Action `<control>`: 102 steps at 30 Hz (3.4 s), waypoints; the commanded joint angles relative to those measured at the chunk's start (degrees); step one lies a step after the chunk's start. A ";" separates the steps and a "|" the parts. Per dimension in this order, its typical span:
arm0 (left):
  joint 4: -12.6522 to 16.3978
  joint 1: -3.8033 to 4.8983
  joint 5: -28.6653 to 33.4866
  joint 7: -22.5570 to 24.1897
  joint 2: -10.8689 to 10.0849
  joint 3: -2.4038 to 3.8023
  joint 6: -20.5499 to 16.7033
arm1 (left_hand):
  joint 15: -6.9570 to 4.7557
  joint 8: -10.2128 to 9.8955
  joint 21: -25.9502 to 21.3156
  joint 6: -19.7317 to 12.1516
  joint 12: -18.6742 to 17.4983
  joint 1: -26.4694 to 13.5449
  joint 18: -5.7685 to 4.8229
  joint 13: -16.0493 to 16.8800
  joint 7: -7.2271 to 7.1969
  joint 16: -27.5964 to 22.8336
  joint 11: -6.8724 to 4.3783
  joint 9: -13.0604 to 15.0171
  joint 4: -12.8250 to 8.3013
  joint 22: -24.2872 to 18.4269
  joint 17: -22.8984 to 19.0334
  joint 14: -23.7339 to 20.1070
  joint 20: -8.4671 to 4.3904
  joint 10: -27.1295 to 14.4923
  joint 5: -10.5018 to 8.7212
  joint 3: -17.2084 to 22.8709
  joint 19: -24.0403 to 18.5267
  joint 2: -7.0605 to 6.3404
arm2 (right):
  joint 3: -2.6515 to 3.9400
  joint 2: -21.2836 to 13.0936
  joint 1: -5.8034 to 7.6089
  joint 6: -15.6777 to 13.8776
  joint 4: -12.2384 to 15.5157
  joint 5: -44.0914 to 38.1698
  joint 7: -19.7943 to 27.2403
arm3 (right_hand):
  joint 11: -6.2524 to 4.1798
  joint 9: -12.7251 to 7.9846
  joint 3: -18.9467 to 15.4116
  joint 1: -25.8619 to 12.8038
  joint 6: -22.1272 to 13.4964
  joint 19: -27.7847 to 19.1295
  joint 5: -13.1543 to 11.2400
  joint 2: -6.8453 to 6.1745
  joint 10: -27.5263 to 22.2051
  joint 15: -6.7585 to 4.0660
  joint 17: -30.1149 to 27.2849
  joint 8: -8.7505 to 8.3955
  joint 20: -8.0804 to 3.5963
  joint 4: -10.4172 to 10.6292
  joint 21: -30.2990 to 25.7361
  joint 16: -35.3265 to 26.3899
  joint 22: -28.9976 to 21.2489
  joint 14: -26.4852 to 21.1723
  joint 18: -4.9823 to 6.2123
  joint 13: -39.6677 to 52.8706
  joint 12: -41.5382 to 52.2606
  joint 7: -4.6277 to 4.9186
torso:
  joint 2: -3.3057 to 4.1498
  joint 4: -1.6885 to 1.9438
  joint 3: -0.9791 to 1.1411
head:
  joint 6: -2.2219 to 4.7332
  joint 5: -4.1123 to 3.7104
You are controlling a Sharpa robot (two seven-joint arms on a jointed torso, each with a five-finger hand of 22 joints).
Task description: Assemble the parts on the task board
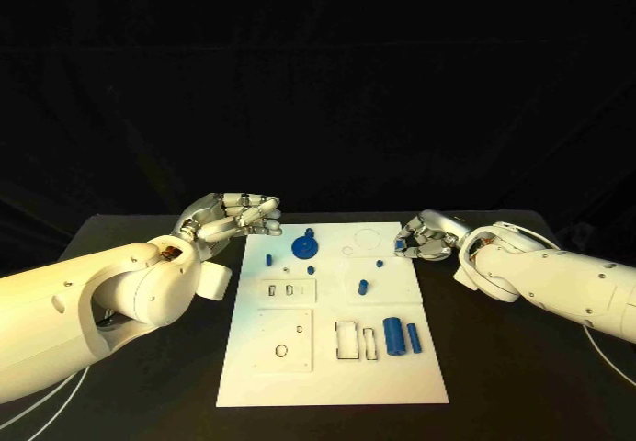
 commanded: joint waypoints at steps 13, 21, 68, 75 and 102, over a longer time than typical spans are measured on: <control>-0.16 0.03 0.13 0.02 0.02 0.03 1.04 | 0.06 -0.20 -0.39 -0.02 -0.30 0.18 0.20 -0.10 0.26 -0.46 0.48 -0.06 0.32 -0.08 -0.08 0.44 0.04 -0.04 -0.17 -0.10 -0.37 0.08 | 0.06 -1.29 0.42 -7.83 4.08 3.66 0.05 | -1.32 1.32 1.61 0.53 1.80 5.99 1.45 2.65 1.33 -1.43 13.17 2.16 -1.44 -0.59 0.69 0.21 15.06 5.50 -0.39 3.87 1.25 -1.29 | -0.09 0.01 -0.03 | 0.30 0.27; -0.49 0.01 0.13 -0.01 0.32 0.00 1.15 | 0.06 -0.20 -0.39 -0.02 -0.30 0.18 0.20 -0.10 0.26 -0.46 0.48 -0.06 0.32 -0.08 -0.08 0.44 0.04 -0.04 -0.17 -0.10 -0.37 0.08 | 0.15 -2.13 2.08 -8.72 12.24 2.35 -3.83 | -1.33 1.35 1.85 0.55 1.46 5.99 1.92 2.79 1.06 -1.47 13.06 2.15 -1.52 -0.74 0.69 0.16 15.06 5.47 -0.39 3.51 0.85 -1.25 | -0.29 0.07 -0.09 | 0.57 0.34; -1.13 0.04 0.13 -0.29 1.42 -0.02 1.32 | 0.10 -0.24 -0.45 -0.05 -0.33 0.15 0.21 -0.11 0.29 -0.66 0.52 -0.06 0.33 -0.14 -0.09 0.52 0.06 -0.06 -0.19 -0.14 -0.36 0.07 | -1.20 15.40 -1.96 -0.84 16.98 -25.37 -22.54 | -1.18 1.55 1.23 -2.14 0.69 5.99 2.39 1.41 1.61 -1.36 13.16 2.27 -1.51 0.03 0.69 0.20 15.06 5.51 -0.39 3.93 1.16 -1.06 | -0.28 0.18 -0.06 | 0.01 1.39; -1.12 0.04 0.13 -0.33 1.40 -0.02 1.33 | 0.11 -0.25 -0.49 -0.04 -0.34 0.10 0.21 -0.10 0.30 -0.77 0.53 -0.06 0.34 -0.17 -0.09 0.56 0.08 -0.05 -0.19 -0.16 -0.36 0.07 | -1.30 16.37 -2.43 -0.17 15.90 -25.43 -22.74 | -1.18 1.56 1.20 -2.31 0.70 5.99 2.14 1.38 1.60 -1.37 13.15 2.30 -1.51 0.10 0.69 0.19 15.06 5.51 -0.39 3.91 1.13 -1.08 | -0.29 0.23 -0.04 | -0.07 1.39; -1.13 0.04 0.13 -0.48 1.21 -0.02 1.46 | 0.11 -0.25 -0.49 -0.04 -0.34 0.10 0.21 -0.10 0.30 -0.77 0.53 -0.06 0.34 -0.17 -0.09 0.56 0.08 -0.05 -0.19 -0.16 -0.36 0.07 | -1.35 15.49 -2.70 0.59 15.97 -26.33 -24.42 | -1.15 1.54 1.07 -2.74 0.52 5.99 1.48 1.12 1.37 -1.36 12.90 2.24 -1.51 0.24 0.69 0.08 15.06 5.45 -0.39 3.63 0.81 -1.03 | -0.31 0.11 -0.05 | -0.20 1.51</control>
